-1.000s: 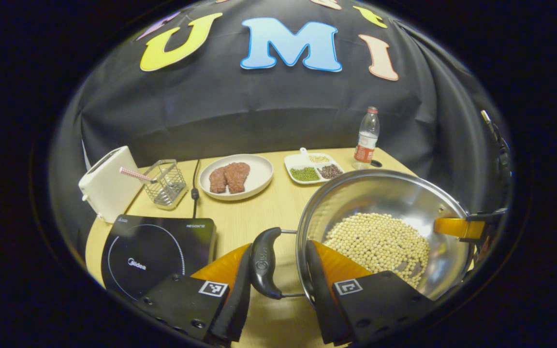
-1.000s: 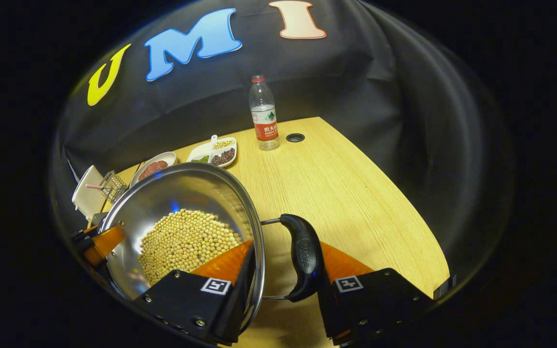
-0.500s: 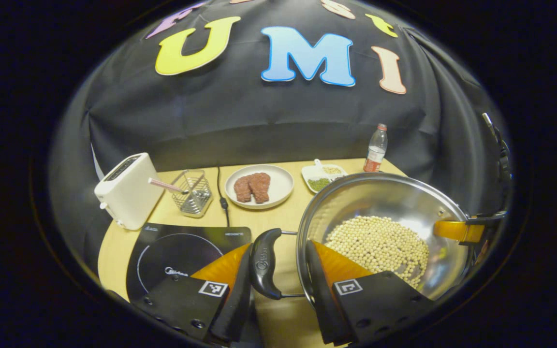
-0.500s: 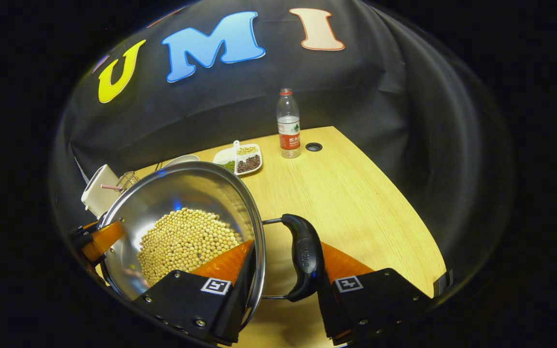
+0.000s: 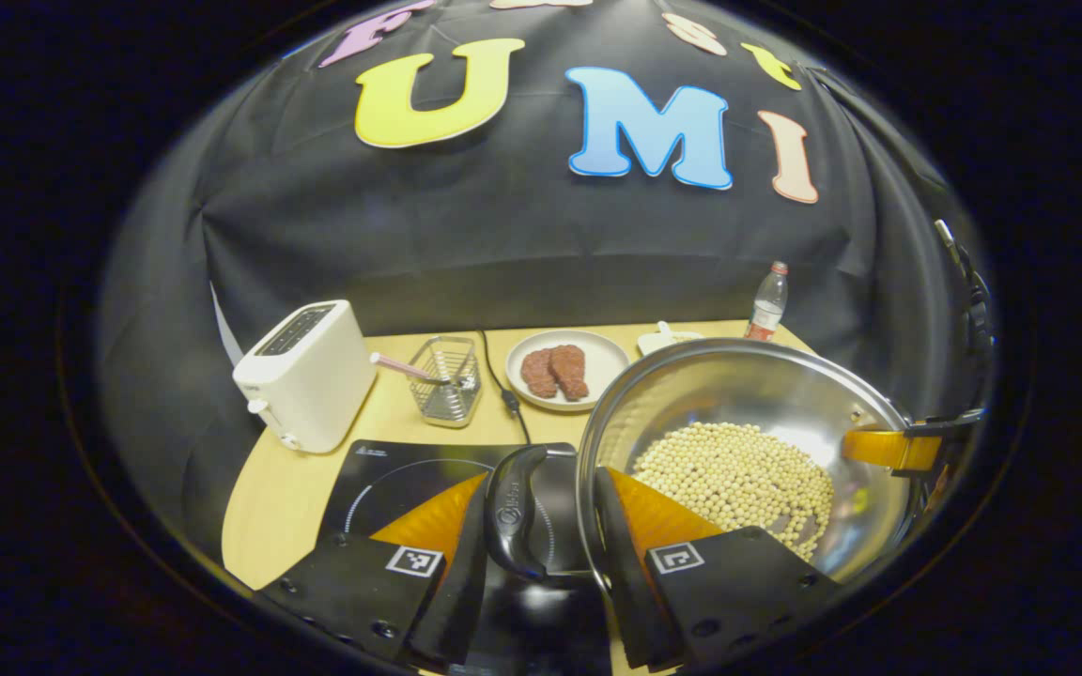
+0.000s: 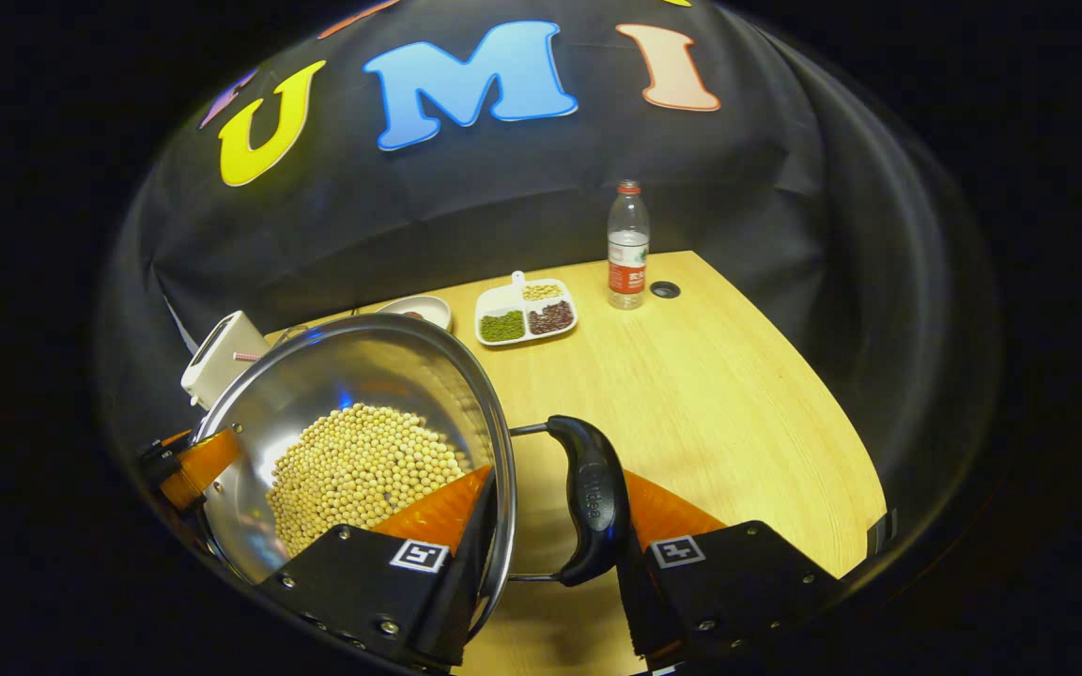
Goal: First push the handle of the pot to place it horizontally, then grasp the pot with both hands and set it on the induction cooktop.
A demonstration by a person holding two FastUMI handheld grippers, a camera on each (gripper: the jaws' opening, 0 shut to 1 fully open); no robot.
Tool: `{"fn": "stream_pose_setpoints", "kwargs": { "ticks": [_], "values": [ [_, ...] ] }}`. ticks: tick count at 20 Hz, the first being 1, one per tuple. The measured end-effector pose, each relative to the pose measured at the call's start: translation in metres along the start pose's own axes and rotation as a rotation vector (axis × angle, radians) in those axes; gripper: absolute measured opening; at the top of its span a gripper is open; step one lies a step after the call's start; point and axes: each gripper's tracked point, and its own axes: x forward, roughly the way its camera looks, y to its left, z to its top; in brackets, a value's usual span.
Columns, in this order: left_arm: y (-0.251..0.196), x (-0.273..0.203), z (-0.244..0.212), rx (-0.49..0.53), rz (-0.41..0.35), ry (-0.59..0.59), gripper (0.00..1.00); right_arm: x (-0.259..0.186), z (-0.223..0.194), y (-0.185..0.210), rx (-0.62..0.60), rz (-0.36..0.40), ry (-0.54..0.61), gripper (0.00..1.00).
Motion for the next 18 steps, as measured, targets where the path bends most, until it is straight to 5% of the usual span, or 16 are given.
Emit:
{"fn": "stream_pose_setpoints", "kwargs": {
  "ticks": [18],
  "values": [
    [0.148, -0.008, -0.020, -0.049, 0.101, 0.001, 0.62, 0.018, -0.018, 0.134, -0.065, 0.085, 0.063, 0.64]
  ]
}}
